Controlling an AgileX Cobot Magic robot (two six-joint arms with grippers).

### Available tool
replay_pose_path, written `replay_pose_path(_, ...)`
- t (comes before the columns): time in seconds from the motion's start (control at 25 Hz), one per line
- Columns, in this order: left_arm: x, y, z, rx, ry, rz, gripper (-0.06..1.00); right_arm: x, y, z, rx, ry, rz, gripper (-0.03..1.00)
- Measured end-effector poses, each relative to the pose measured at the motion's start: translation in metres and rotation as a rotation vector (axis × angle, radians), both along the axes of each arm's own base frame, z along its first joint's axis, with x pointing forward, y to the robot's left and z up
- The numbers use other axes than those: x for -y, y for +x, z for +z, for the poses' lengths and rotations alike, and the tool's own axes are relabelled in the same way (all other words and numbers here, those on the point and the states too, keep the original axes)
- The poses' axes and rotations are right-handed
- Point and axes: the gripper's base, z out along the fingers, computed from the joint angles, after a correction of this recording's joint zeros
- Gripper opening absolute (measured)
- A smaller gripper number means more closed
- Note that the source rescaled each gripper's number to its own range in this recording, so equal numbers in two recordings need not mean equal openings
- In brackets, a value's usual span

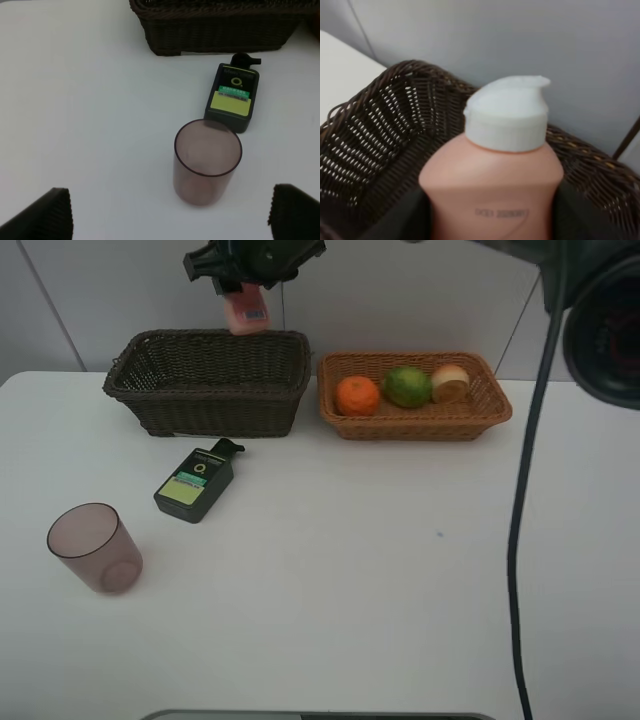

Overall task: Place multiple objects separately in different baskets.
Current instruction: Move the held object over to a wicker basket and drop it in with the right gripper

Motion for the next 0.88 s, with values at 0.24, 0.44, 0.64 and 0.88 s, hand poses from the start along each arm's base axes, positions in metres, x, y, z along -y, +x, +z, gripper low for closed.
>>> replay_pose_path(0.24, 0.000, 0.000, 0.000, 0.000, 0.000, 0.000, 1.00, -0.011, 0.014, -0.045, 0.004, 0.021, 0.011, 0.01)
replay_pose_path(0.44, 0.000, 0.000, 0.000, 0.000, 0.000, 0.000, 1.00, -0.017, 0.019, -0.070, 0.002, 0.037, 0.017, 0.01)
replay_pose_path(0.64, 0.000, 0.000, 0.000, 0.000, 0.000, 0.000, 1.00, -0.018, 0.023, -0.087, 0.006, 0.039, 0.019, 0.01)
replay_pose_path(0.88, 0.000, 0.000, 0.000, 0.000, 0.000, 0.000, 1.00, -0.016, 0.023, -0.097, -0.027, 0.012, 0.012, 0.01)
